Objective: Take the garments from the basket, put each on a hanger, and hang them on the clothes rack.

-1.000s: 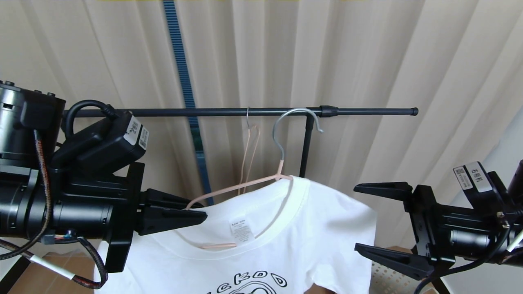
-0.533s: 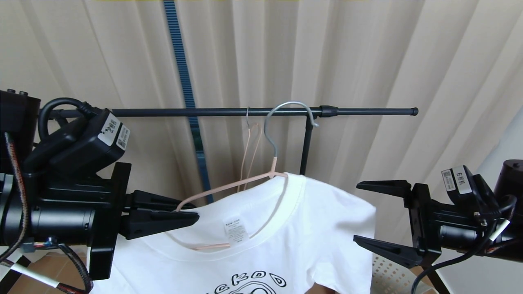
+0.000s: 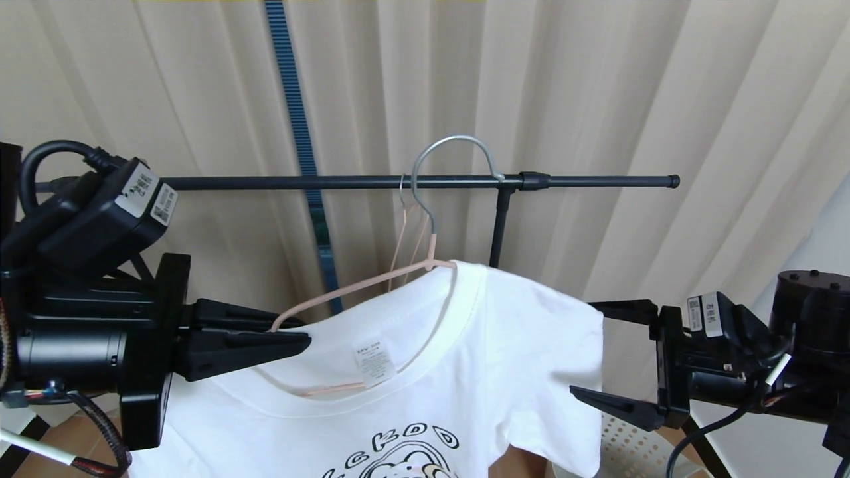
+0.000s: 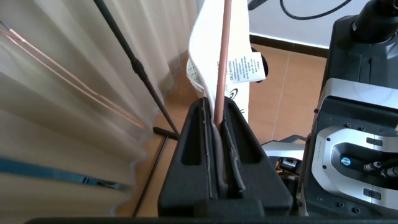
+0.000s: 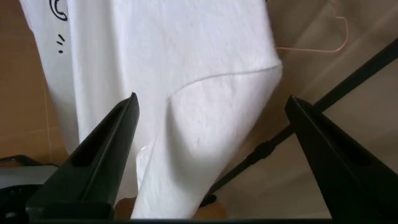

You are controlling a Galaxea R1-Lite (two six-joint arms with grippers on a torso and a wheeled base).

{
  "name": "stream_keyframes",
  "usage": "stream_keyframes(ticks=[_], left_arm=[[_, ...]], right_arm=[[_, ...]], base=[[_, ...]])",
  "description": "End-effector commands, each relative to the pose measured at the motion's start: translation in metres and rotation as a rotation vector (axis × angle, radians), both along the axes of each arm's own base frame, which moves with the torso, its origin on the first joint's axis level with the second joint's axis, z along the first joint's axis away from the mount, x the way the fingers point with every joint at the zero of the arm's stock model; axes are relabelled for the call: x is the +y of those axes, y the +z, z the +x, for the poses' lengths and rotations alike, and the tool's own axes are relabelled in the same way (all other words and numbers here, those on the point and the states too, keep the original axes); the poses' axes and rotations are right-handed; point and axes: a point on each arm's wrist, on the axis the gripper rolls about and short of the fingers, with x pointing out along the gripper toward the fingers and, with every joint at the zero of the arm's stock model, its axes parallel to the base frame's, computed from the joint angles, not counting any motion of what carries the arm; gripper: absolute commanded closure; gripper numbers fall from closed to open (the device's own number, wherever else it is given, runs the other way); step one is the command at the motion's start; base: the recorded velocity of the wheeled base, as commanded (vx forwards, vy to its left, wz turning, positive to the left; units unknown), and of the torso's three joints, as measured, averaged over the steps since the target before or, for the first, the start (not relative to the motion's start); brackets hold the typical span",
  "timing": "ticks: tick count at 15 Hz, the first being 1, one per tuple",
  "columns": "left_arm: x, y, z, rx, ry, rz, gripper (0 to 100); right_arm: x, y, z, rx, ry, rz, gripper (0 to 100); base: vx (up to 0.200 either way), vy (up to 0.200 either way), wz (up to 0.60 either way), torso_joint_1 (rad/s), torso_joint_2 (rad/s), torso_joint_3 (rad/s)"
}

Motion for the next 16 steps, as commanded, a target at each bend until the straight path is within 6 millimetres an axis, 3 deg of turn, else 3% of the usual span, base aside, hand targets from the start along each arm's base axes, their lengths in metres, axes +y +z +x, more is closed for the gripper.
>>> stream_keyframes(ticks=[1, 7, 8, 16], left_arm=[[0.001, 0.001, -0.001, -0.007, 0.007, -0.011, 100], [0.004, 0.001, -0.008, -0.026, 0.016, -0.035, 100], [0.005, 0.002, -0.01, -0.028, 0.019, -0.039, 100], [0.011, 0.001, -0.019, -0.027, 0.039, -0.051, 100]], right_arm=[[-0.002, -0.01, 0.005, 0.026, -0.009, -0.015, 0], [-0.002, -0.022, 0.015, 0.059, -0.018, -0.032, 0], [-0.002, -0.024, 0.017, 0.062, -0.037, -0.042, 100], [-0.015, -0.019, 0.031, 0.038, -0.127, -0.045, 100]], base=[[0.0, 0.0, 0.0, 0.0, 0.0, 0.0], [0.0, 0.0, 0.0, 0.0, 0.0, 0.0], [0.0, 0.0, 0.0, 0.0, 0.0, 0.0], [0.0, 0.0, 0.0, 0.0, 0.0, 0.0]])
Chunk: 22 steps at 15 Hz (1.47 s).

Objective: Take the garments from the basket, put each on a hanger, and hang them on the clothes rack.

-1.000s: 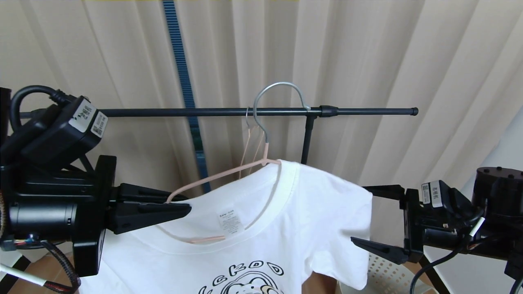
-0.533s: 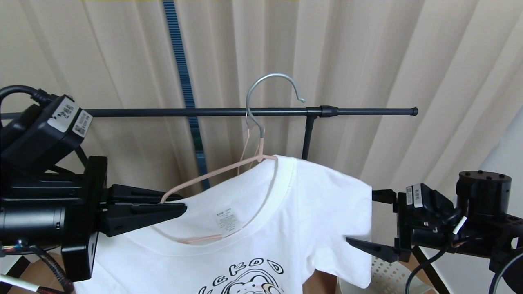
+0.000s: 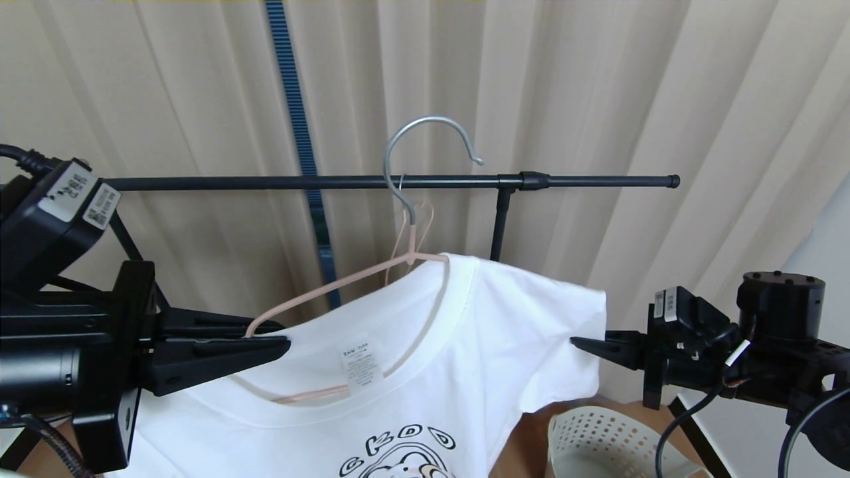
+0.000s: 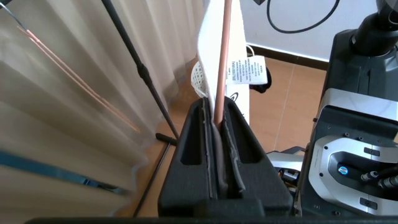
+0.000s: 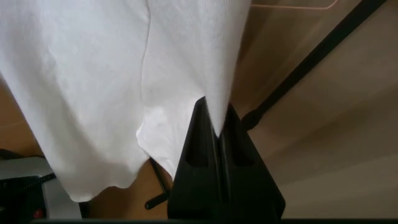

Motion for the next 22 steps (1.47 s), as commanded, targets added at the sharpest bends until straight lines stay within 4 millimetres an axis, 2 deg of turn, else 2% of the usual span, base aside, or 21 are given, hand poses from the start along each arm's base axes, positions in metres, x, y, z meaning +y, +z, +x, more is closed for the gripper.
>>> stream_keyframes(ticks=[1, 9, 22], left_arm=[[0.001, 0.0, -0.003, -0.006, 0.001, -0.003, 100], [0.004, 0.003, -0.006, 0.002, 0.021, -0.027, 100], [0.017, 0.009, -0.009, -0.011, 0.1, -0.052, 100]], right_arm=[[-0.003, 0.002, 0.004, -0.01, -0.019, 0.001, 100], [-0.02, 0.009, 0.016, 0.01, -0.102, 0.046, 100], [-0.039, 0.002, 0.034, 0.057, -0.184, 0.081, 100]], base=[[0.0, 0.0, 0.0, 0.0, 0.0, 0.0], [0.0, 0.0, 0.0, 0.0, 0.0, 0.0], [0.0, 0.0, 0.0, 0.0, 0.0, 0.0]])
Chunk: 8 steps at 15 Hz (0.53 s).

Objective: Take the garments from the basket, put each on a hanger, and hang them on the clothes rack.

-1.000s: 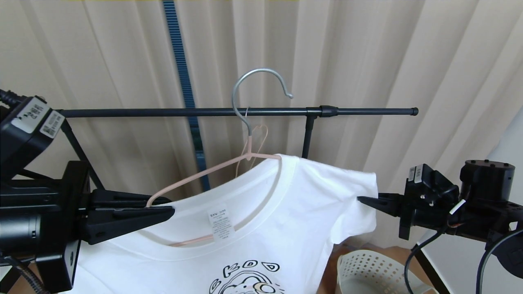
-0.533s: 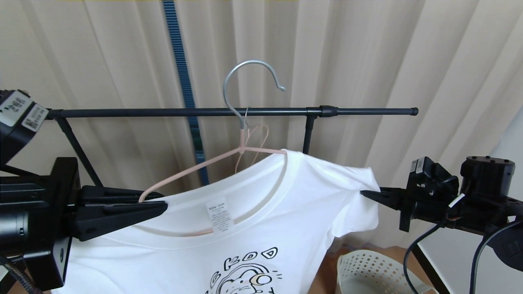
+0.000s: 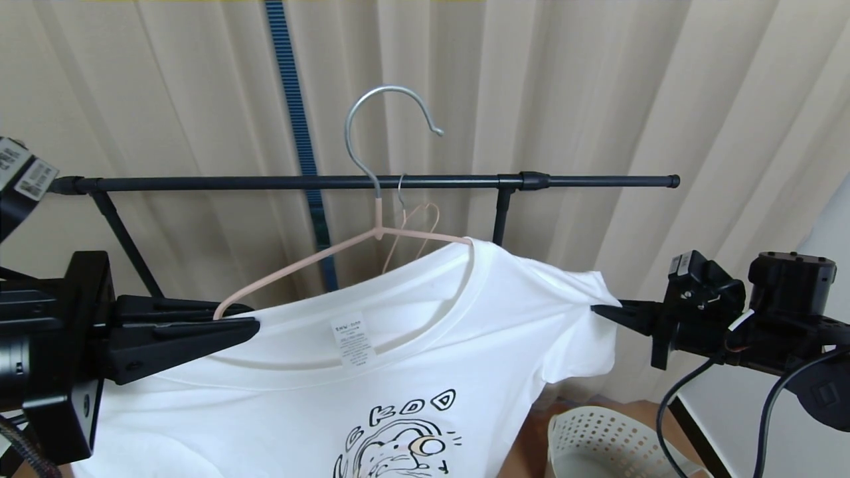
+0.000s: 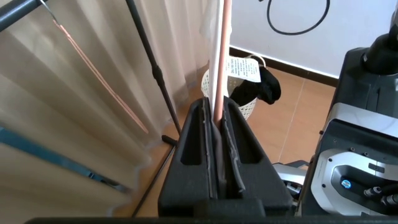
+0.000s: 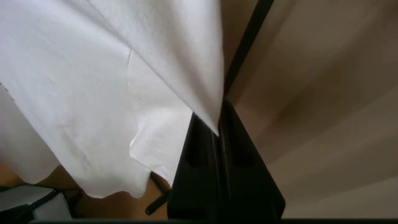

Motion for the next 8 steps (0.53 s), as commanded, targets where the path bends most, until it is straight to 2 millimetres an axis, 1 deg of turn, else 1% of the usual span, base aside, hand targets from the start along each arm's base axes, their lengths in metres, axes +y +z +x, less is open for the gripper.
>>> stream_keyframes(ticks=[1, 8], left_arm=[[0.0017, 0.0017, -0.0018, -0.004, 0.01, -0.008, 100], [0.0026, 0.0044, -0.0024, -0.011, 0.021, -0.027, 100]], right_arm=[[-0.0014, -0.0006, 0.0013, 0.0, -0.006, -0.001, 100], [-0.0056, -0.0055, 0.0065, 0.015, -0.02, 0.002, 100]], base=[[0.0, 0.0, 0.0, 0.0, 0.0, 0.0], [0.0, 0.0, 0.0, 0.0, 0.0, 0.0]])
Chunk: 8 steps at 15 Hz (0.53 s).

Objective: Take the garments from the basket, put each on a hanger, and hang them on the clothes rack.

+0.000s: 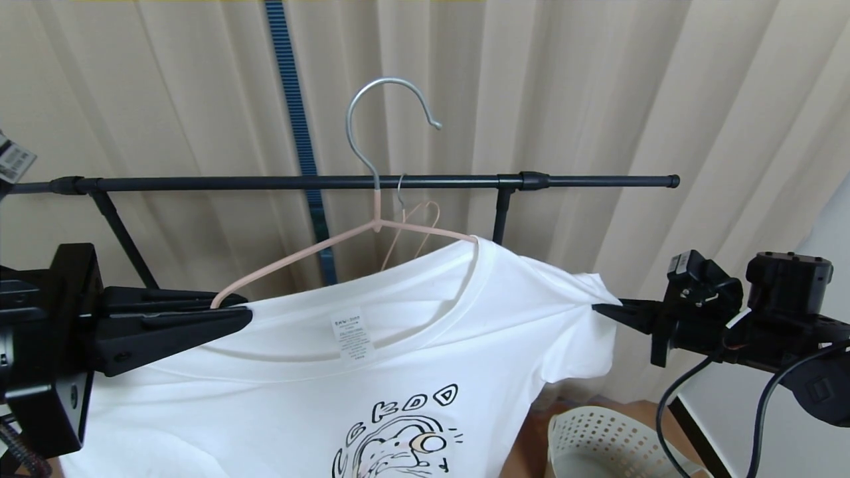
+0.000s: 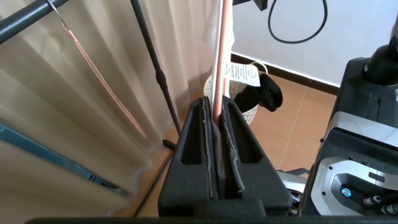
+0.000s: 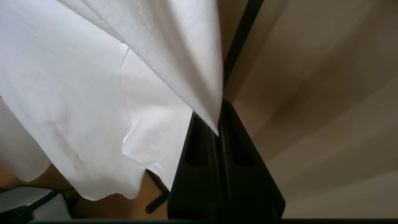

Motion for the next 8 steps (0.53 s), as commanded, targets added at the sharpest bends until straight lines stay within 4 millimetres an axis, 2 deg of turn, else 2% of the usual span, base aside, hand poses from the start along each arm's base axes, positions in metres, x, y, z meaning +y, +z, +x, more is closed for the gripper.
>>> stream_keyframes(ticks=[1, 8], left_arm=[[0.0, 0.0, 0.0, 0.007, 0.003, -0.006, 100], [-0.001, 0.0, 0.002, 0.01, 0.005, -0.013, 100]], right_arm=[[-0.001, -0.002, 0.001, 0.007, -0.002, 0.0, 100], [0.002, -0.001, -0.01, 0.009, 0.012, -0.003, 100]], base=[[0.0, 0.0, 0.0, 0.0, 0.0, 0.0], [0.0, 0.0, 0.0, 0.0, 0.0, 0.0]])
